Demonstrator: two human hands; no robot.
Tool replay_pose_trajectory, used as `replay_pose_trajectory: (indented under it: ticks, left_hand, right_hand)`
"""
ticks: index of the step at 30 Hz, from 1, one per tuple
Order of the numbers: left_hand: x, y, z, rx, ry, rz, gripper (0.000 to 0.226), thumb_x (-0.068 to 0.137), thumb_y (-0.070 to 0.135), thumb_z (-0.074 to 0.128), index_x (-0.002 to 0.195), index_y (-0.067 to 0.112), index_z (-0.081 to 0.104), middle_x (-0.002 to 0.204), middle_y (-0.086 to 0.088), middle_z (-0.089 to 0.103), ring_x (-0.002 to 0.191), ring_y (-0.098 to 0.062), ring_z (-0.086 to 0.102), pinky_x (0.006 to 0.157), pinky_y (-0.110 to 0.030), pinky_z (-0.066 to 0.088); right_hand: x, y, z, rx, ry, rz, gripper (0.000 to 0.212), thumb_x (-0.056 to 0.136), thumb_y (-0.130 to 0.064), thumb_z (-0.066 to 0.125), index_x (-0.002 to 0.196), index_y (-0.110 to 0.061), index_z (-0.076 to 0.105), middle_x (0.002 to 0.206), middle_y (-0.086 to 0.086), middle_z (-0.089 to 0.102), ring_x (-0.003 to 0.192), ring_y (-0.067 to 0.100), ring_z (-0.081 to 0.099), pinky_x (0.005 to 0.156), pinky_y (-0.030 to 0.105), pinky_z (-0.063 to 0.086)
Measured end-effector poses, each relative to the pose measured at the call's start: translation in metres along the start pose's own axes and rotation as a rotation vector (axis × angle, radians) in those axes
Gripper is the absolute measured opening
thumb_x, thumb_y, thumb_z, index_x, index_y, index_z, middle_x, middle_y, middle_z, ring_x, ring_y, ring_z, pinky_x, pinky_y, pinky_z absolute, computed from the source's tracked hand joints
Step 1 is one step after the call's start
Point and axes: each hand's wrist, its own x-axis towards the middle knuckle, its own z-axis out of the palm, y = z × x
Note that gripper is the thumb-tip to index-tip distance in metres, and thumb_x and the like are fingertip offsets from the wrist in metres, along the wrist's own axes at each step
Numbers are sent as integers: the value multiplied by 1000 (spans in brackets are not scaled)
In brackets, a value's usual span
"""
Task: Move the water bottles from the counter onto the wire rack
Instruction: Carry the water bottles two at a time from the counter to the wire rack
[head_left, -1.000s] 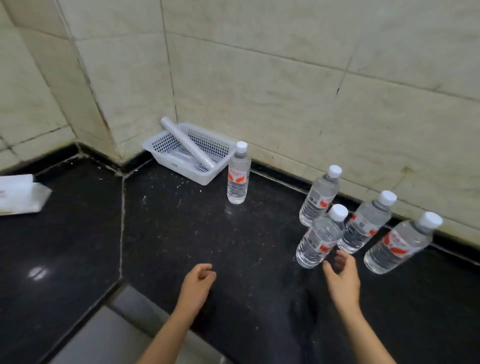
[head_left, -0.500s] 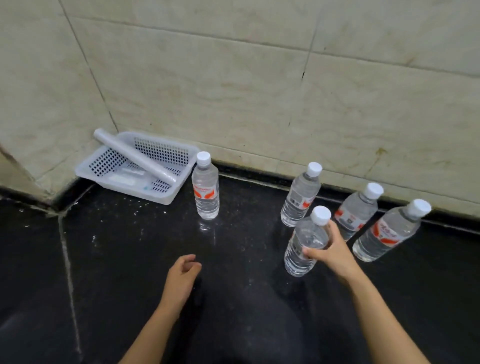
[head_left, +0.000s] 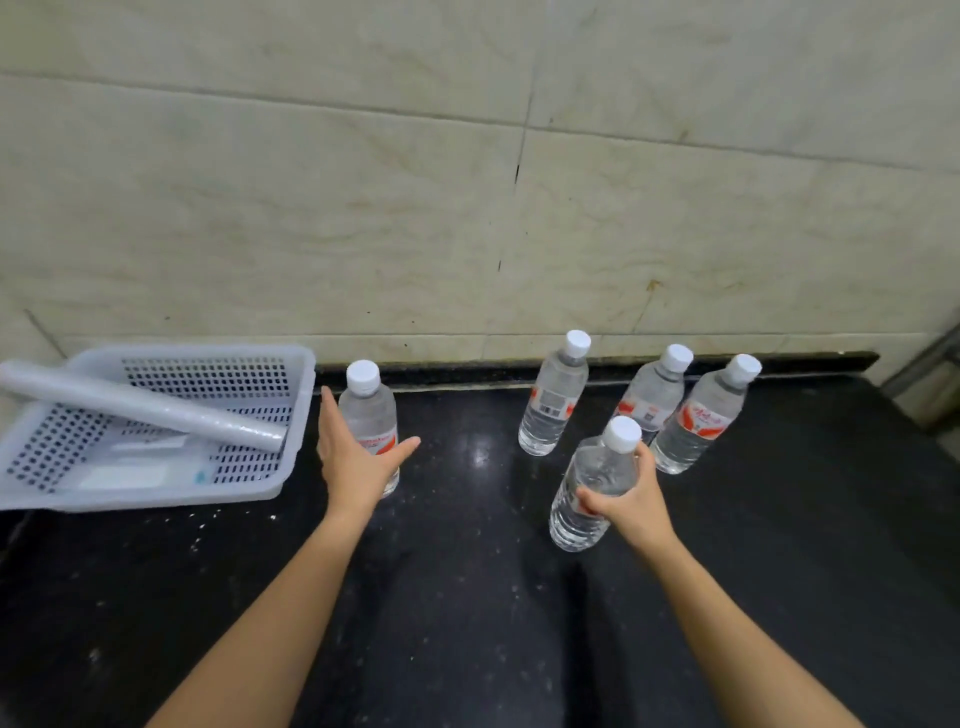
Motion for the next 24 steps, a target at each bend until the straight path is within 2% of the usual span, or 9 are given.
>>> replay_pose_trajectory:
  ticks: [2,5,10,13,17,20,24]
  left_hand:
    - [5,6,4,-97,33,-16,114,63,16,81,145,26,2,152,-6,22,139,-25,25,113,-46,21]
    - [6,6,7,-190,68,-143,104,70,13,76,145,25,4,146,-10,36,132,-31,36,108,-46,28]
    - [-4,3,-3,-143,-16,-161,76,71,15,74,133,15,30,129,-15,51,117,-34,50,97,-43,38]
    - [-23,3,-8,-93,-50,-137,68,70,15,74,127,13,37,121,-15,56,110,-35,53,91,-41,40]
    - [-50,-3,-6,-27,-193,-81,62,66,19,76,118,15,45,107,-6,60,101,-32,58,87,-43,46]
    - [-78,-2,-1,-3,-313,-66,59,63,19,78,114,15,49,99,-4,62,91,-27,59,79,-36,46]
    - [-113,13,13,8,-454,-11,61,60,19,79,114,18,48,99,-4,63,93,-28,60,81,-36,48]
  right_hand:
    - [-6,-2,1,-8,22,21,81,64,3,78,130,-14,34,116,0,48,107,18,49,94,32,40]
    - [-15,-5,-1,-13,22,41,84,58,-3,80,127,-18,34,116,-1,49,109,18,49,93,32,40]
    - [-39,-8,-6,-4,32,78,85,44,-21,80,116,-26,35,106,-10,54,104,18,54,95,36,46]
    - [-60,-4,-12,24,79,104,91,35,-36,77,116,-20,37,114,2,55,108,21,56,96,40,47]
    - [-90,1,-24,54,153,118,79,46,-22,79,115,-16,39,119,12,56,105,21,58,92,37,48]
    - [-109,-1,-35,77,184,109,76,50,-17,79,116,-18,40,118,7,56,106,21,57,94,38,47]
    - [-133,-13,-57,112,208,61,71,59,-8,81,118,-16,42,114,3,58,106,19,59,87,32,50]
